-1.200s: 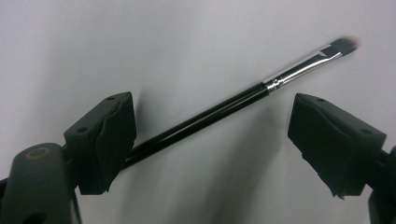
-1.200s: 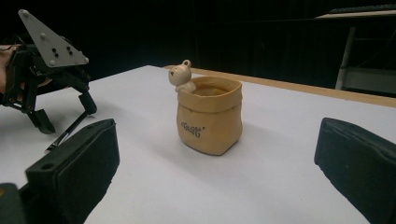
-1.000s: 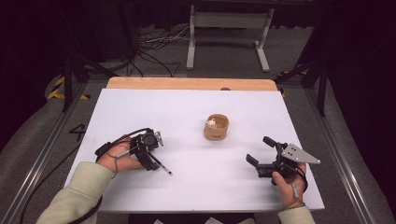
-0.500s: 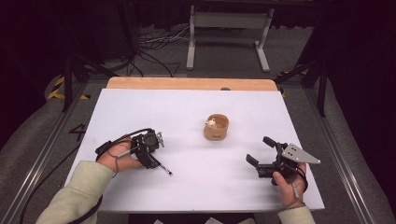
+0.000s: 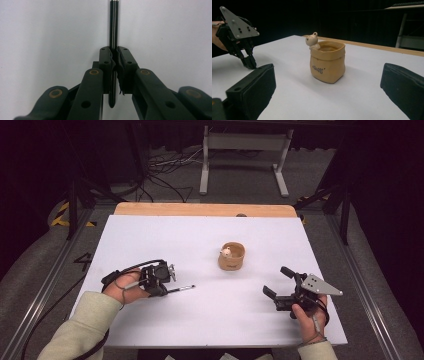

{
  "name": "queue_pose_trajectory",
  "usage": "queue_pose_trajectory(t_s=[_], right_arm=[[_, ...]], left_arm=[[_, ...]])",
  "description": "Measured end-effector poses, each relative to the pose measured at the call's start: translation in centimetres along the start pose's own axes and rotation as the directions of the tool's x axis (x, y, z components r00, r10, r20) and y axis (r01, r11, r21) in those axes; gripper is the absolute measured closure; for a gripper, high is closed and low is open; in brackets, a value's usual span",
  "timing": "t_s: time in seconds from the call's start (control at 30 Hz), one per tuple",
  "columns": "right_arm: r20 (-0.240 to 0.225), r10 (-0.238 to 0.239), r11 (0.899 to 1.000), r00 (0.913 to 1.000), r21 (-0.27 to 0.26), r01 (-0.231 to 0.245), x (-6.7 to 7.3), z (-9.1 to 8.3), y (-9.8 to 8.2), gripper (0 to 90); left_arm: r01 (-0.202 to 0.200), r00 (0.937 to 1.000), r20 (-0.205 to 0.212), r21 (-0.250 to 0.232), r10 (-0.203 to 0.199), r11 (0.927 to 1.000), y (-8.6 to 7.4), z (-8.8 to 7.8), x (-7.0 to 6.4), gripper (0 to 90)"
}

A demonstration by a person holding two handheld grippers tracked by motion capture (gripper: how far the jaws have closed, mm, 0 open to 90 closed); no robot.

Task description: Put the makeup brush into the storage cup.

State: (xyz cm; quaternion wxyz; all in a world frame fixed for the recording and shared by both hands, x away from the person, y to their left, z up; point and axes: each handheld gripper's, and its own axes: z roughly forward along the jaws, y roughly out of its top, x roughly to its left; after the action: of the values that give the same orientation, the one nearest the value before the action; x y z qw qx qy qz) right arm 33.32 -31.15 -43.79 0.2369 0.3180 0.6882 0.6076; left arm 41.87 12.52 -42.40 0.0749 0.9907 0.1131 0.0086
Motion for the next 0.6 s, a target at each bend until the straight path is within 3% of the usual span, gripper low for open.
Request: queue_pose_trajectory(t_s=[0.3,0.37,0.5,0.6], right_arm=[[-0.001,0.0,1.0,1.0,0.003,0.0,0.0,0.1,0.0,0.3],[-0.001,0.001,1.0,1.0,0.002,-0.001,0.1,0.1,0.1,0.2],[-0.008,-0.001,1.0,1.0,0.002,0.001,0.2,0.1,0.1,0.4],[-0.009,-0.016,1.0,0.9998,0.022,0.017,0.3,0.2,0.1,0.5]], left_arm=[[0.005,1.0,0.009,-0.015,-0.004,0.9999,-0.2,-0.1,0.1,83.4],[0.021,0.9997,0.017,-0.046,-0.02,0.9987,-0.4,-0.3,0.1,83.4],[0.01,0.9996,0.028,-0.111,-0.007,0.9937,-0.6,-1.3,-0.1,83.4],[0.018,0.9994,0.032,-0.194,-0.012,0.9809,-0.9,-2.5,-0.4,83.4]])
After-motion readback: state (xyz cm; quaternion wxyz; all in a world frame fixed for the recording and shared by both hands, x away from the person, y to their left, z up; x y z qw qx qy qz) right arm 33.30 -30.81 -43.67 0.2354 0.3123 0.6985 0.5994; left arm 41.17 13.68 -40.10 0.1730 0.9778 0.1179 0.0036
